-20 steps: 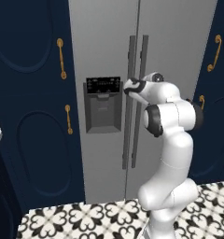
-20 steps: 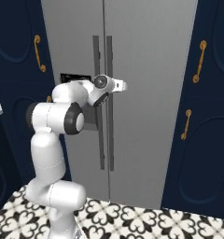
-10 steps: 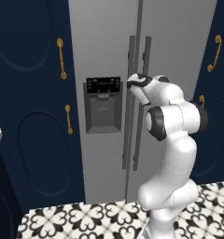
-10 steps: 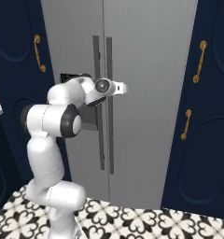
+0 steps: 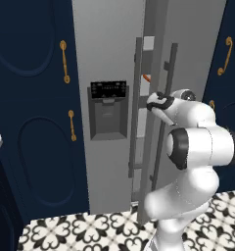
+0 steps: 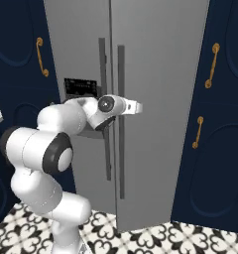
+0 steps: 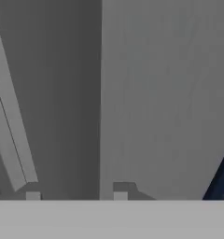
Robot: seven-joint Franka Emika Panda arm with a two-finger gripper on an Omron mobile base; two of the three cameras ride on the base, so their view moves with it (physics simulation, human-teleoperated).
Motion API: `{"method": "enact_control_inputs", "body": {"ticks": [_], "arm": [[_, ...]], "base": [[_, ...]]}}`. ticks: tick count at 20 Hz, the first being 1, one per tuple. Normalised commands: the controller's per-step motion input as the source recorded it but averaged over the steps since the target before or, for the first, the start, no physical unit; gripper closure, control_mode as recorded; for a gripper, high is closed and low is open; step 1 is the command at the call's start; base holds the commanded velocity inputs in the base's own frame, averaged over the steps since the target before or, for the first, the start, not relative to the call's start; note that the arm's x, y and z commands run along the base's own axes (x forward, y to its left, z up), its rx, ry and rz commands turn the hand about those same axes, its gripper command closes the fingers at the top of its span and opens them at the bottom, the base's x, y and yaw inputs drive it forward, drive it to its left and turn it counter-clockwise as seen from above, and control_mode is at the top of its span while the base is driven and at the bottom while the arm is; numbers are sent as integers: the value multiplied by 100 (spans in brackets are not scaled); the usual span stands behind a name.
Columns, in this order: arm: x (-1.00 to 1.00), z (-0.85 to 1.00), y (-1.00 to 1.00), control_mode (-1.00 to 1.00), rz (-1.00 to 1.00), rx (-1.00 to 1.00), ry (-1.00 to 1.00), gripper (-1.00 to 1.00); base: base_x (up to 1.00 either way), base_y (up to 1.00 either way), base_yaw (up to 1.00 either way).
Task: Grab a lemon wedge from the fridge and one ice cube from the ice bowl, and put them in the glass of lemonade.
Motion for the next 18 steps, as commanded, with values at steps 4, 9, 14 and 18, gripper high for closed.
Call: {"method": "enact_control_inputs", "body": {"ticks": [4,9,14,18], "arm": [[-99,5,-81,-100,-22,3,14,100],[-100,5,-89,-100,-18,4,9,100],[-100,25,-85,-100,-12,6,3,100],[-100,64,-17,-100,1,-1,-5,100]], "base": [[0,0,0],[0,0,0],[0,0,0],[0,0,0]]}}
